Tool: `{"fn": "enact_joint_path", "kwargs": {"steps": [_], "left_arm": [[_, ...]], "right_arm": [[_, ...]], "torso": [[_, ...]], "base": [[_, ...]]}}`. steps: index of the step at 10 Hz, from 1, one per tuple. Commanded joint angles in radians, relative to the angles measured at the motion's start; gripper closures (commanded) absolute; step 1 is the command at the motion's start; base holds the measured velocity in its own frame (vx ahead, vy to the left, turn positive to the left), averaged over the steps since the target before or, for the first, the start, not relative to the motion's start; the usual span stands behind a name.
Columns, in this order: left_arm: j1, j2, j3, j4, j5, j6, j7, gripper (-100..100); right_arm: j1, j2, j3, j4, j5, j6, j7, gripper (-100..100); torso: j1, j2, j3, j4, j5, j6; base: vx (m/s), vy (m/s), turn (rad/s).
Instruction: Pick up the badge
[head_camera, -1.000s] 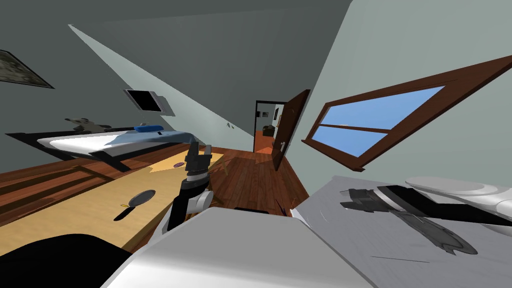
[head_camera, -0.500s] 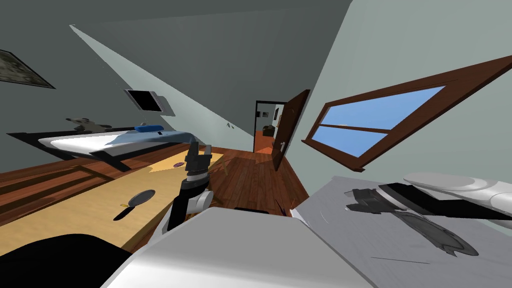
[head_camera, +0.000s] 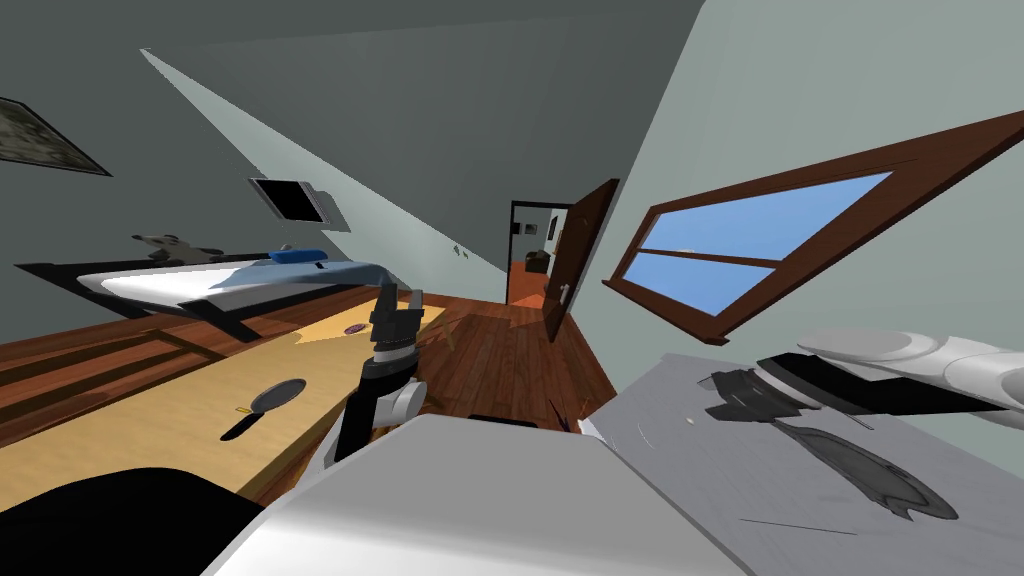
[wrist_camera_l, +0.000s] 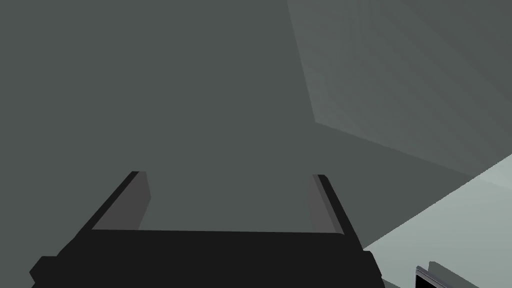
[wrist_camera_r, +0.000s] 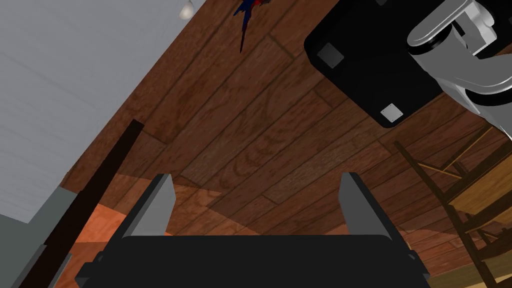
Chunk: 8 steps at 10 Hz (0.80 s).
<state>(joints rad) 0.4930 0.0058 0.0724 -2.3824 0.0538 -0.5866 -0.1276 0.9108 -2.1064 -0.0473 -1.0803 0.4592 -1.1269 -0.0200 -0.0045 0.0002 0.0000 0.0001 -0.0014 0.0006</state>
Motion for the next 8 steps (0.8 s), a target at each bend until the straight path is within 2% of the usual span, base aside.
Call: {"fn": "enact_joint_path", "kwargs": {"steps": [1,4,5,6,7,8], "left_arm": [[0.000,0.000,0.000,0.000,0.000,0.000,0.000,0],[0.000,0.000,0.000,0.000,0.000,0.000,0.000,0],[0.000,0.000,0.000,0.000,0.000,0.000,0.000,0],[0.000,0.000,0.000,0.000,0.000,0.000,0.000,0],[0.000,0.000,0.000,0.000,0.000,0.000,0.000,0],[0.000,0.000,0.000,0.000,0.000,0.000,0.000,0]], "right_arm": [[0.011,-0.043,0.010,0.029,0.019,-0.011,0.001,-100],[0.052,-0.096,0.033,0.065,0.047,-0.023,0.005,-100],[0.058,-0.100,0.037,0.068,0.051,-0.024,0.005,-100],[0.066,-0.096,0.025,0.074,0.041,-0.025,0.010,-100],[0.067,-0.097,0.025,0.076,0.042,-0.027,0.011,0],[0.085,-0.144,0.000,0.040,0.030,0.003,-0.026,-100]], "torso": [[0.000,0.000,0.000,0.000,0.000,0.000],[-0.007,0.001,0.001,0.000,-0.002,0.000],[-0.007,0.001,0.001,0.000,-0.002,0.001],[-0.009,0.002,0.001,0.000,-0.003,0.001],[-0.003,0.002,0.001,0.000,-0.002,0.000],[0.001,0.001,0.001,0.000,0.000,0.000]], "base": [[0.007,-0.129,-0.002],[-0.007,-0.162,-0.021],[-0.016,-0.185,-0.030],[-0.009,-0.085,0.006],[-0.001,-0.016,0.001],[-0.036,-0.047,-0.123]]}}
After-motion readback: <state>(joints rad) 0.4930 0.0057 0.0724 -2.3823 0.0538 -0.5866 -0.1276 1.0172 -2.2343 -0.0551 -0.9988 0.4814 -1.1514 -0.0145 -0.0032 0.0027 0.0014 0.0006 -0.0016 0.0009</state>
